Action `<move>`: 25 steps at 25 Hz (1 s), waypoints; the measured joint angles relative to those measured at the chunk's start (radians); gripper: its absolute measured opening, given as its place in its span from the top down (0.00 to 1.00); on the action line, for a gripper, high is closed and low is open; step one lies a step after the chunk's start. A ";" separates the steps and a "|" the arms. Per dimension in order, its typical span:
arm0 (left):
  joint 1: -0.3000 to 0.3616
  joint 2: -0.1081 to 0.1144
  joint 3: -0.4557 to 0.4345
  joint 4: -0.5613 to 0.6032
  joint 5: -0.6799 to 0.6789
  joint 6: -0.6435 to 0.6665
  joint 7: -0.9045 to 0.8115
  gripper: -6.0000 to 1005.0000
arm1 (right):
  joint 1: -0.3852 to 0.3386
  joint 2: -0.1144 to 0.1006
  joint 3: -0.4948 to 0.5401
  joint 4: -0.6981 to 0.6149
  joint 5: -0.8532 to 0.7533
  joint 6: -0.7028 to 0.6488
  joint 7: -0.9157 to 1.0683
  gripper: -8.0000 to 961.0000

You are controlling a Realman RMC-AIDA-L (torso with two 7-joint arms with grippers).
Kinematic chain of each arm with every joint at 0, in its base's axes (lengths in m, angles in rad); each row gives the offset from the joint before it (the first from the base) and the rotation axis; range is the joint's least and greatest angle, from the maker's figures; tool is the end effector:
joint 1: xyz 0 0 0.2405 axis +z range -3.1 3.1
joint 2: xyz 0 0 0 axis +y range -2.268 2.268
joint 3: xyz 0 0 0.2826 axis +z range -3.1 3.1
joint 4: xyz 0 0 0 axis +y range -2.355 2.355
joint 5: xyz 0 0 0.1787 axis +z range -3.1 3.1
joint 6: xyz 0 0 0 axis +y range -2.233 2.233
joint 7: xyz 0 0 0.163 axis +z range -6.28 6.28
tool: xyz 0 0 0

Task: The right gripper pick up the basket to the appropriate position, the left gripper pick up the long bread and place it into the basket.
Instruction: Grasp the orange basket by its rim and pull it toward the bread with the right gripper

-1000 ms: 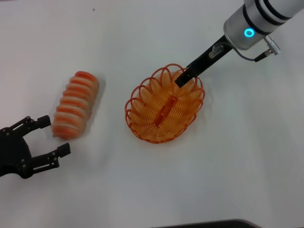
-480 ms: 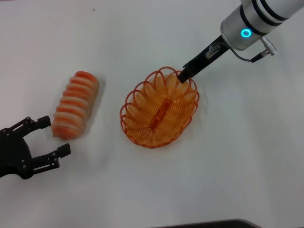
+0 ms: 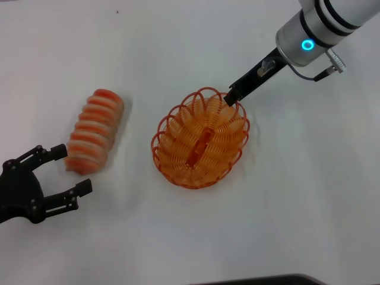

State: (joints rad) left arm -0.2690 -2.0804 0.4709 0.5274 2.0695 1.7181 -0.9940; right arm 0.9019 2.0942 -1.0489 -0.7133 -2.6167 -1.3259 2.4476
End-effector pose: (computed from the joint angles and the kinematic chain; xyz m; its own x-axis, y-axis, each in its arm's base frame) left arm -0.3226 0.2251 -0.0289 0.7504 0.2859 0.5960 0.4919 -0.8438 -0.2145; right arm 0.2156 0.3914 -0.0705 0.6179 -0.7796 0.1017 -0.7168 -0.6118 -0.3345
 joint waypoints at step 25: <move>-0.007 -0.003 -0.004 0.005 -0.006 0.014 0.002 0.08 | -0.054 -0.041 0.245 -0.013 0.101 -0.127 0.001 0.95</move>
State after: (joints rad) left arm -0.2756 -2.0831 0.4665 0.5319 2.0631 1.7316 -0.9924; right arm 0.8477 2.0531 -0.8039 -0.7265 -2.5157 -1.4525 2.4487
